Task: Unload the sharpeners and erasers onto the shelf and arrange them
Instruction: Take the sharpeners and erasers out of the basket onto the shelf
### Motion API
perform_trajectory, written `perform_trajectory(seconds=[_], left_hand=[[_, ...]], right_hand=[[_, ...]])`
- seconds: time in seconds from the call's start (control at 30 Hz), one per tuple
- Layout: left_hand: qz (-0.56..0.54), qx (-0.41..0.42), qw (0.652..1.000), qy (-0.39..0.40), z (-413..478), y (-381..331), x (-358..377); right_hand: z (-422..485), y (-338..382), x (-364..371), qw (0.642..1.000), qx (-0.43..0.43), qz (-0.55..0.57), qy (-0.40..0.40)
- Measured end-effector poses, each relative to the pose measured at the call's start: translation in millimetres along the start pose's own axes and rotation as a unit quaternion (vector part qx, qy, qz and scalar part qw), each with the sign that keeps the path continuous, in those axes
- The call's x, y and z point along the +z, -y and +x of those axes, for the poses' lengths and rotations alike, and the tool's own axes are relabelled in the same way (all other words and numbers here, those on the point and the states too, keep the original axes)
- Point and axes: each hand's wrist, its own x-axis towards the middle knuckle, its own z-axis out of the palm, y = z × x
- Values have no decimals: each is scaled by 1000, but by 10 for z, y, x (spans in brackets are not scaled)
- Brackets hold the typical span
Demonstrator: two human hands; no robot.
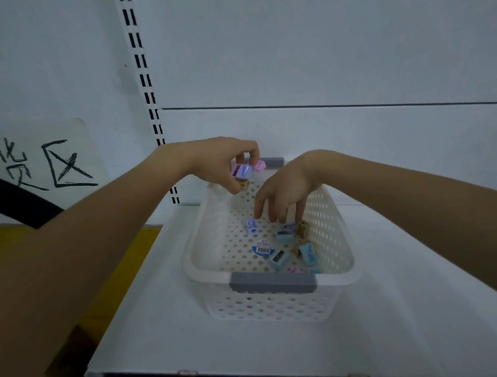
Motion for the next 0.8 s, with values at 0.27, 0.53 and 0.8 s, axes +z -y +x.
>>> perform_trajectory(seconds=[0.27, 0.53, 0.8], left_hand=[[-13, 1, 1000, 1, -3, 42, -17], [-16, 5, 1000, -4, -38, 35, -2], [-13, 8, 1000, -2, -22, 59, 7]], right_hand=[[-144, 137, 144, 991, 35, -126, 39], [-90, 105, 238, 970, 34, -237, 27], [-168, 47, 361, 955, 8, -296, 12]])
